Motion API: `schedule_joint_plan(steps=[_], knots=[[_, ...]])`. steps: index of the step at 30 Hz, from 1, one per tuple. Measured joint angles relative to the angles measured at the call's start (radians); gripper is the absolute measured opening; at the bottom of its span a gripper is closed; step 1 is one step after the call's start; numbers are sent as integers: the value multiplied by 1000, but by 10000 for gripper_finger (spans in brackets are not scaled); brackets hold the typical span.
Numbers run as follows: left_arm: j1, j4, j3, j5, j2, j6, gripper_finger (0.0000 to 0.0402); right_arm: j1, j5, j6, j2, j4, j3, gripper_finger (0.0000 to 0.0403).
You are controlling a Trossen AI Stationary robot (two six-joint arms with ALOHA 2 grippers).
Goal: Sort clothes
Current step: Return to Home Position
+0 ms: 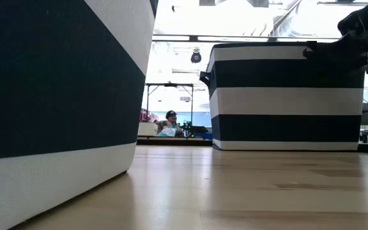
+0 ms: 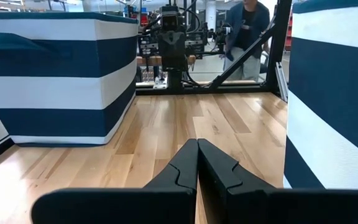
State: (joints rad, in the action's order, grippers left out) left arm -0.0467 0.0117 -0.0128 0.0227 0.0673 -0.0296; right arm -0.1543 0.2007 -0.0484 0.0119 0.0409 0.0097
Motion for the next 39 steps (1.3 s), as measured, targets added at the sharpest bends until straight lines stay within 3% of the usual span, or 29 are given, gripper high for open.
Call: schedule_joint_plan(steps=[15,19,27,34,39], knots=[[0,0,0,0,0,0,0,7,-3,-7,-2,1,0,0],[0,0,0,0,0,0,0,50,-12,94,-11,42,0,0],[0,0,0,0,0,0,0,93,-10,115,-11,1,0,0],[0,0,0,0,0,0,0,96,-118,50,-12,-12,0,0],[0,0,0,0,0,0,0,96,-119,24,3,-16,0,0]])
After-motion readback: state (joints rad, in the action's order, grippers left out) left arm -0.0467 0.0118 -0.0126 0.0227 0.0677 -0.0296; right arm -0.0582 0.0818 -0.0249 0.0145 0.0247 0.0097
